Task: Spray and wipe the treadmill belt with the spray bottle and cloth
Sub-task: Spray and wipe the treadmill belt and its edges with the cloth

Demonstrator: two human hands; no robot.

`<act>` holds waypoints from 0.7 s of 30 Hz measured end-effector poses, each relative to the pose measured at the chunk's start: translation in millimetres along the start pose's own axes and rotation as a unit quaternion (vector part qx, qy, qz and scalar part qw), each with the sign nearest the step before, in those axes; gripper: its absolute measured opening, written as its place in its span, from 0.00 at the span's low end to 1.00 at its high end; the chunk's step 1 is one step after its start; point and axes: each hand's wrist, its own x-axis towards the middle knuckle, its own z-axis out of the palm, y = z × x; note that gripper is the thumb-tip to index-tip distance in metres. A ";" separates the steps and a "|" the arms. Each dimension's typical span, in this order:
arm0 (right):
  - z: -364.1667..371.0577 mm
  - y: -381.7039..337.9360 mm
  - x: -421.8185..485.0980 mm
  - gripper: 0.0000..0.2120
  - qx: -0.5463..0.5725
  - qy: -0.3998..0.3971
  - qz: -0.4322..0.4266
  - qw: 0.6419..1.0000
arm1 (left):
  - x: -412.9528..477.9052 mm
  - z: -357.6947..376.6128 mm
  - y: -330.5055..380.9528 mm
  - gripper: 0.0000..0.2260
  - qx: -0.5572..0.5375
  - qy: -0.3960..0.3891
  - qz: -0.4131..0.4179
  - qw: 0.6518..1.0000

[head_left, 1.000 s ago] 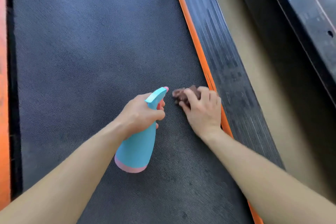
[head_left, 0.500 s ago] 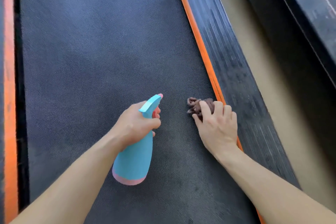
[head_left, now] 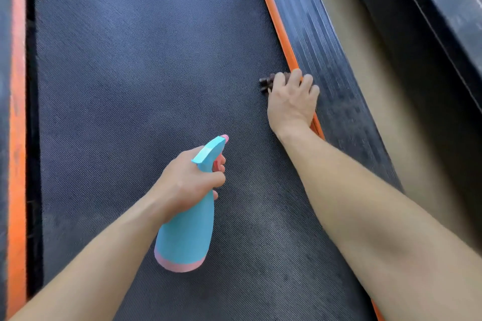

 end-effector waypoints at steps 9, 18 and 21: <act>-34.7 48.4 -74.6 0.14 0.006 -0.069 -0.066 0.995 | -5.2 -4.9 -3.9 0.21 -0.043 0.008 0.001 0.999; -25.8 49.7 -80.6 0.11 0.006 -0.038 -0.060 0.997 | -8.7 -3.4 3.3 0.15 -0.037 -0.001 0.001 0.999; -4.6 22.8 -22.4 0.09 0.011 -0.007 -0.053 0.999 | -8.7 -3.4 1.8 0.13 -0.011 0.011 0.005 1.000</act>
